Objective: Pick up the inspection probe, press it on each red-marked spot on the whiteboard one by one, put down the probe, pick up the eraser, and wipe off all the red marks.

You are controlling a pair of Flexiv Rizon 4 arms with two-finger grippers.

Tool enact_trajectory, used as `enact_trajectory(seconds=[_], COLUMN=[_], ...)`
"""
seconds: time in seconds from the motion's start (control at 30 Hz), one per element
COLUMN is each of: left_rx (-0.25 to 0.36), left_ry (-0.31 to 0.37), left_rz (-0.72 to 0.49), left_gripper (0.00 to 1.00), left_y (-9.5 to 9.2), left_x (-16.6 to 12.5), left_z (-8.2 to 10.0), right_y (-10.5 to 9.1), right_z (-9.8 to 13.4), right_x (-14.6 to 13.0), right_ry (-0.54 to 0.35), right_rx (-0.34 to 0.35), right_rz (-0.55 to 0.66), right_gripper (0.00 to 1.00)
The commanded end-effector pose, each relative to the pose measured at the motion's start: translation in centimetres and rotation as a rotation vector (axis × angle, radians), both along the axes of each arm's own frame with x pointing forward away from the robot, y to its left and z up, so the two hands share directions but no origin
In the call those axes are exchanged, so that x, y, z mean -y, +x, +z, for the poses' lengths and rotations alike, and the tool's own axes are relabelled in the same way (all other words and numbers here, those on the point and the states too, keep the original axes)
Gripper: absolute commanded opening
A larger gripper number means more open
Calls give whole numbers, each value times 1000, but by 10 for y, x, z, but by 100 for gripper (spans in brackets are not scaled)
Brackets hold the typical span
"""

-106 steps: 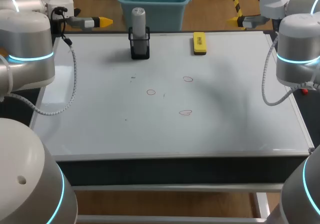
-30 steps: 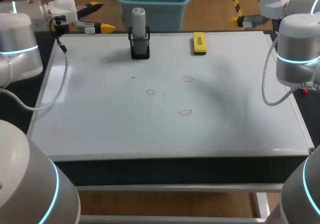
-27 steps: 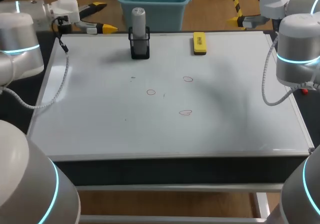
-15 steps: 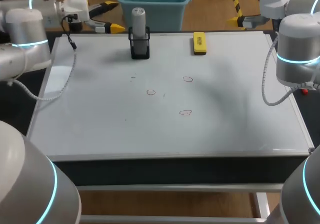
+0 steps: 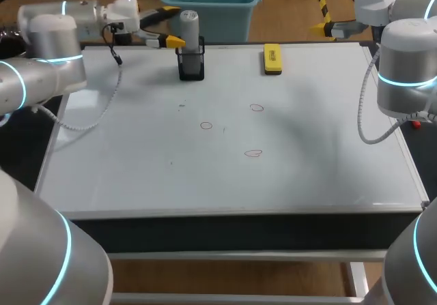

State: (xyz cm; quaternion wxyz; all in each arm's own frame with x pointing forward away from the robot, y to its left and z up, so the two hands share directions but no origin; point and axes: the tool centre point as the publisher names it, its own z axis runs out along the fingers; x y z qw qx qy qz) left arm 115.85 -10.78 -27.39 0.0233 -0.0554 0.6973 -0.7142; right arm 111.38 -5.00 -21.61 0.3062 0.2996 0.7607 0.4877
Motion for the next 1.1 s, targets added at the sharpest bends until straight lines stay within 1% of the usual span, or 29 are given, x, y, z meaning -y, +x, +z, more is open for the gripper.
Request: enact_trajectory(seconds=[0.03, 0.23, 0.3, 0.43, 0.9, 0.97, 1.03, 1.1], left_rx=[1, -9, -20, -20, -25, -25, -25, -27], left_ry=[-15, -13, 17, 11, 4, 5, 6, 6], left_rz=[-77, -77, -69, -68, -76, -80, -84, -88], left_gripper=[100, 100, 100, 100, 100, 98, 93, 91], left_y=[7, 7, 7, 5, 3, 3, 3, 3], left_x=[10, 25, 30, 38, 50, 51, 52, 52], left_z=[-6, -10, -10, -11, -11, -10, -10, -11], right_y=[0, 0, 0, 0, 0, 0, 0, 0], right_z=[0, 0, 0, 0, 0, 0, 0, 0], right_x=[0, 0, 0, 0, 0, 0, 0, 0], right_ry=[0, 0, 0, 0, 0, 0, 0, 0], right_rx=[0, 0, 0, 0, 0, 0, 0, 0], right_rz=[0, 0, 0, 0, 0, 0, 0, 0], right_gripper=[100, 100, 100, 100, 100, 100, 100, 100])
